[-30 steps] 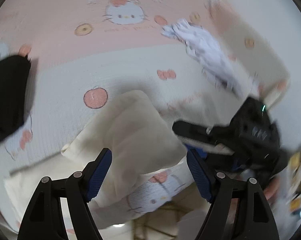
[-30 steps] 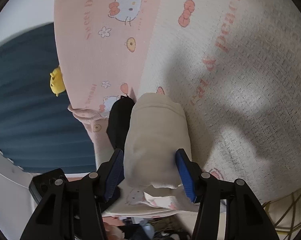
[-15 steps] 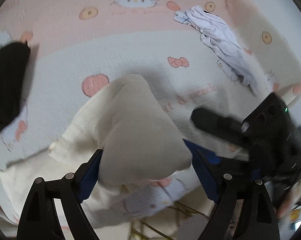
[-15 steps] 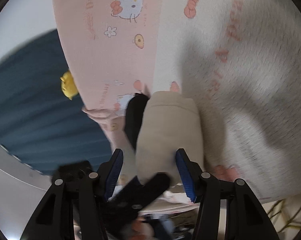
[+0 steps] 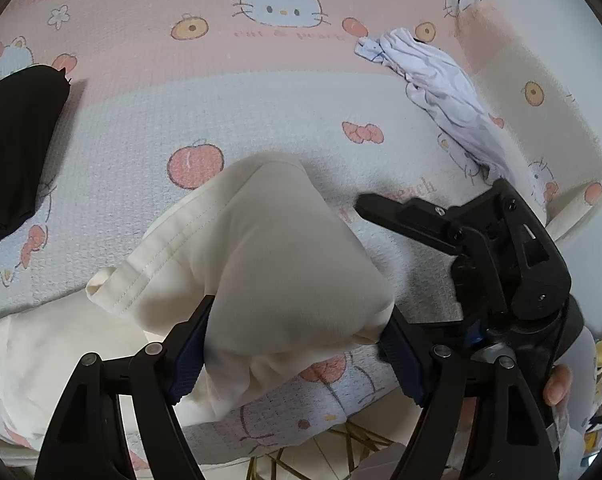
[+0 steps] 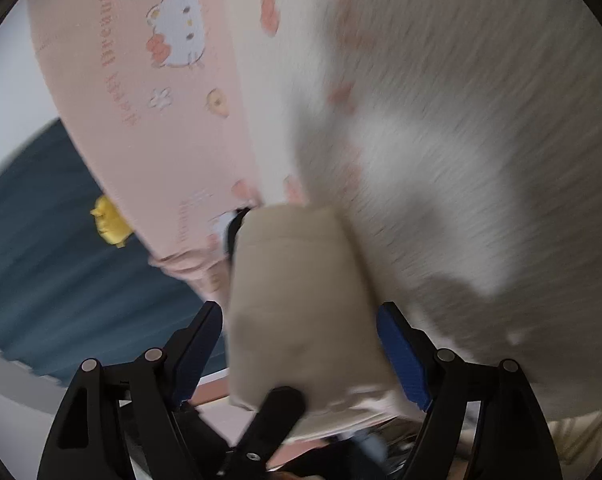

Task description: Fold clothes

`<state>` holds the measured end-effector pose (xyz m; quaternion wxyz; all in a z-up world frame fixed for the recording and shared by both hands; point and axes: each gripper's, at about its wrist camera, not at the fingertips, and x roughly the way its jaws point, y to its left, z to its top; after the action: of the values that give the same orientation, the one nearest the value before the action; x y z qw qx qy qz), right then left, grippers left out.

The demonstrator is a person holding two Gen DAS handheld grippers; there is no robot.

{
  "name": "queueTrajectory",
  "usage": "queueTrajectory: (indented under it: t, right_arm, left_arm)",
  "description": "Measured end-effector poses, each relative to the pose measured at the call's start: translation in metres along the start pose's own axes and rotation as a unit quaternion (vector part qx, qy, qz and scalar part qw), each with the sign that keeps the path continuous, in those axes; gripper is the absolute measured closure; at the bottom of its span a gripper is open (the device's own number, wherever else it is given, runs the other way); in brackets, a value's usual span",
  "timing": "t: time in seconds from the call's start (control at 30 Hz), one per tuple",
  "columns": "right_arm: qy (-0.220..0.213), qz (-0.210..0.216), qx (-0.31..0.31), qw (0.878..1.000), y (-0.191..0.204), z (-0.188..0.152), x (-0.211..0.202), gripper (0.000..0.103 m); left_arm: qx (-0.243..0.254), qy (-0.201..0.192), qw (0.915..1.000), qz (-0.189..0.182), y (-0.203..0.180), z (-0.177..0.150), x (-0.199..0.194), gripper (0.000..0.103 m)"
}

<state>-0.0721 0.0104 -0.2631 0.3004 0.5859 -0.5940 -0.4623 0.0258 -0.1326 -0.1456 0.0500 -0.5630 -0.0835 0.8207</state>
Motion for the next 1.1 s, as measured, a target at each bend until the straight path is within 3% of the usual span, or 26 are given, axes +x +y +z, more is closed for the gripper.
queueTrajectory:
  t: [0.27, 0.5, 0.67, 0.9, 1.1]
  right_arm:
    - [-0.007, -0.01, -0.052, 0.999, 0.019, -0.016, 0.011, 0.034]
    - [0.001, -0.06, -0.15, 0.987, 0.068, -0.056, 0.022, 0.035]
    - [0.003, -0.101, -0.223, 0.97, 0.099, -0.088, 0.032, 0.035]
    - [0.047, -0.125, -0.279, 0.951, 0.117, -0.129, 0.065, 0.035]
    - [0.071, -0.158, -0.31, 0.935, 0.118, -0.154, 0.1, 0.035]
  left_arm:
    - [-0.025, -0.058, 0.9975, -0.032, 0.011, -0.011, -0.015, 0.027]
    - [-0.072, -0.148, 0.9814, -0.099, 0.039, -0.037, -0.053, 0.027]
    - [-0.125, -0.204, 0.9582, -0.158, 0.067, -0.052, -0.072, 0.027]
    - [-0.226, -0.251, 0.9057, -0.257, 0.128, -0.082, -0.085, 0.027]
    - [-0.229, -0.263, 0.8893, -0.296, 0.162, -0.097, -0.084, 0.027]
